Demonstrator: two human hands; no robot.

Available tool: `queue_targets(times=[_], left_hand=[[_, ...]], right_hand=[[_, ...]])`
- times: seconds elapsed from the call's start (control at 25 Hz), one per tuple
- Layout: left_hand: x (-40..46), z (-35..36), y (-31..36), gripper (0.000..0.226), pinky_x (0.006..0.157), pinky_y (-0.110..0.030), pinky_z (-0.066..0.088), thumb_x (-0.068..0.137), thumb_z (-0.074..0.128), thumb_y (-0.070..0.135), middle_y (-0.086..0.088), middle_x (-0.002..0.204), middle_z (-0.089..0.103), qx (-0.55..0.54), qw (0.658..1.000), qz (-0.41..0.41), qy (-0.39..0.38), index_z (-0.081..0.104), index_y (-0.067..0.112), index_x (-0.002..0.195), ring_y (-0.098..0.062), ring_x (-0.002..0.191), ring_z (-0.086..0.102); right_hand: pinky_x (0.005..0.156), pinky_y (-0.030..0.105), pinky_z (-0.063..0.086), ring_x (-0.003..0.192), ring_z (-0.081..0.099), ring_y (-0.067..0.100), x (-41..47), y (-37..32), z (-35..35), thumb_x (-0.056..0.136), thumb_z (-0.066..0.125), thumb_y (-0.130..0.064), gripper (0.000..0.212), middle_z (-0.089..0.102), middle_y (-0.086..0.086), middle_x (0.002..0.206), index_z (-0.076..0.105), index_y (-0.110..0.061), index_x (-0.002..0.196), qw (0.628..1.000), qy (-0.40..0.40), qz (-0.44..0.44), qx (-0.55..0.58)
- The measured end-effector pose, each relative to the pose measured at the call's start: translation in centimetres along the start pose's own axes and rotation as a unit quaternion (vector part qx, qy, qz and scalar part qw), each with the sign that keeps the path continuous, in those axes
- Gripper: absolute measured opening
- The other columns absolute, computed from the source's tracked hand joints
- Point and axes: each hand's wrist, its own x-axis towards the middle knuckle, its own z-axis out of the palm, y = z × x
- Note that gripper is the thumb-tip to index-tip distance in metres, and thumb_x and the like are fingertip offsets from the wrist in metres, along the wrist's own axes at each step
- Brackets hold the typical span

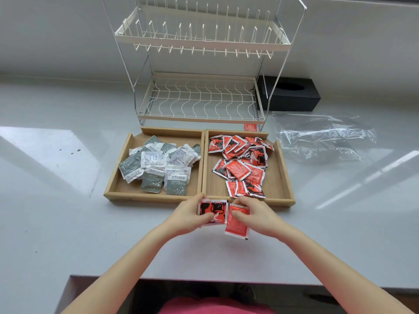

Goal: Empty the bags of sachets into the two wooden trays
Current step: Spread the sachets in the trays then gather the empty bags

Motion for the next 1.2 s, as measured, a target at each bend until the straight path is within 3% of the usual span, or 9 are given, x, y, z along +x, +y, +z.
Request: queue_targets(times=[0.16,0.28,0.4,0.6,0.8,0.92,1.04,1.12,1.2], left_hand=[[1.4,-1.7,2.5,0.015,0.06,-0.019,0.047,0.084,0.052,0.01,-0.002,0.08,0.058,-0.064,0.997,0.011,0.039,0.046,0.022,0.079,-0.017,0.073,0.054],[3.5,-2.7,3.9,0.004,0.065,-0.028,0.04,0.086,0.048,0.012,0.0,0.078,0.054,-0.041,0.995,0.005,0.091,0.047,0.015,0.087,-0.021,0.079,0.05],[5.9,-3.0,4.6,0.004,0.075,-0.034,0.044,0.086,0.049,0.013,-0.007,0.091,0.057,-0.042,0.992,-0.009,0.118,0.047,0.015,0.089,-0.024,0.085,0.054],[8.9,-2.3,6.0,0.022,0.074,-0.025,0.036,0.087,0.049,0.013,-0.013,0.106,0.063,0.025,0.992,-0.015,0.127,0.053,0.008,0.108,-0.018,0.086,0.05],[11.3,-2.0,6.6,0.032,0.073,-0.025,0.036,0.089,0.048,0.016,-0.011,0.113,0.06,0.078,0.991,-0.038,0.104,0.046,0.009,0.12,-0.017,0.086,0.049],[12.3,-1.7,6.3,0.033,0.073,-0.026,0.038,0.087,0.049,0.014,-0.013,0.116,0.06,0.129,0.988,-0.032,0.082,0.047,0.008,0.12,-0.018,0.085,0.05],[12.8,-1.3,5.8,0.038,0.086,-0.028,0.039,0.086,0.05,0.014,-0.012,0.124,0.056,0.192,0.979,-0.01,0.074,0.048,0.007,0.123,-0.022,0.105,0.051],[13.0,-1.0,5.5,0.043,0.1,-0.033,0.035,0.086,0.049,0.017,-0.013,0.131,0.05,0.228,0.971,-0.004,0.071,0.044,0.007,0.127,-0.026,0.122,0.043],[13.1,-1.1,5.7,0.044,0.104,-0.036,0.031,0.087,0.048,0.02,-0.011,0.134,0.045,0.246,0.966,-0.003,0.076,0.042,0.009,0.13,-0.026,0.127,0.036]], right_hand=[[0.051,0.016,0.045,0.065,0.052,0.007,0.5,-1.1,-3.0,0.09,0.047,-0.012,0.018,0.054,-0.006,0.073,0.053,-0.024,0.077,0.994,0.021,-0.004,0.109],[0.043,0.012,0.044,0.057,0.057,0.001,1.6,-1.1,-5.2,0.091,0.047,-0.011,0.02,0.058,-0.003,0.074,0.052,-0.024,0.077,0.984,0.075,0.003,0.162],[0.047,0.015,0.052,0.069,0.062,0.008,2.9,-0.4,-6.9,0.091,0.047,-0.011,0.008,0.061,0.006,0.088,0.053,-0.016,0.089,0.965,0.128,0.036,0.226],[0.054,0.021,0.057,0.074,0.063,0.011,5.1,1.1,-8.6,0.092,0.045,-0.007,0.014,0.06,0.01,0.098,0.051,-0.011,0.104,0.956,0.128,0.078,0.254],[0.069,0.033,0.058,0.084,0.063,0.019,7.6,2.1,-9.7,0.091,0.047,-0.009,0.014,0.061,0.009,0.099,0.05,-0.014,0.104,0.968,0.125,0.088,0.197],[0.081,0.038,0.055,0.095,0.061,0.021,8.4,2.6,-9.6,0.089,0.049,-0.01,0.028,0.062,0.007,0.107,0.051,-0.011,0.117,0.991,0.115,0.058,0.046],[0.097,0.038,0.045,0.116,0.053,0.023,8.9,3.0,-9.2,0.088,0.051,-0.013,0.038,0.056,0.007,0.129,0.047,-0.013,0.126,0.991,0.109,0.04,-0.066],[0.098,0.04,0.045,0.119,0.051,0.023,9.1,3.3,-9.1,0.087,0.051,-0.015,0.039,0.053,0.007,0.13,0.046,-0.016,0.126,0.989,0.112,0.04,-0.088],[0.095,0.041,0.046,0.126,0.042,0.023,9.3,3.3,-9.3,0.088,0.05,-0.019,0.035,0.052,0.005,0.126,0.047,-0.018,0.123,0.984,0.121,0.043,-0.12]])
